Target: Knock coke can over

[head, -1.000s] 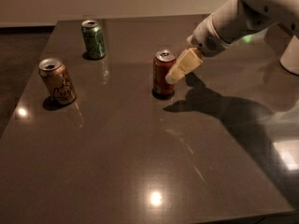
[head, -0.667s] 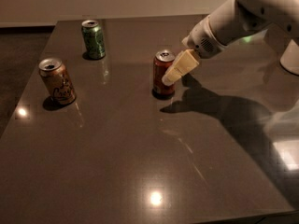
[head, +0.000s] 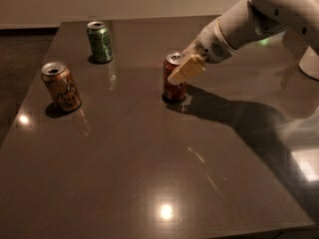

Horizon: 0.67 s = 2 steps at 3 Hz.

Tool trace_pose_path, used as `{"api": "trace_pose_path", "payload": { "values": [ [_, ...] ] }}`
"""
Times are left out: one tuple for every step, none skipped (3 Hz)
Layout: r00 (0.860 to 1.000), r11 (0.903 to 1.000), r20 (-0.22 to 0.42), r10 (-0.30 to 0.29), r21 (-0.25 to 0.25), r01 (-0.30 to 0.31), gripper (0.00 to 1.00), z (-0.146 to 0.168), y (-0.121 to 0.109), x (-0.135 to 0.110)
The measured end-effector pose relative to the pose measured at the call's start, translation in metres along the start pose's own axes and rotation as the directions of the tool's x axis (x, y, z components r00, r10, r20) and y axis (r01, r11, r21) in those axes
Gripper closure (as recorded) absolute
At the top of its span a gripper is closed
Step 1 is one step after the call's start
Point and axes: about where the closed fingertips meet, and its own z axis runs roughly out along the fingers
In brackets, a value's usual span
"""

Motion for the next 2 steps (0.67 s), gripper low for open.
{"api": "trace_pose_path", "payload": {
  "values": [
    [1.0,0.9997,0.017,-0.016,-0.017,0.017,0.59,0.0,0.005,-0.005],
    [0.998,0.9982,0.028,-0.06,-0.004,0.061,0.9,-0.014,0.011,-0.02]
  ]
}}
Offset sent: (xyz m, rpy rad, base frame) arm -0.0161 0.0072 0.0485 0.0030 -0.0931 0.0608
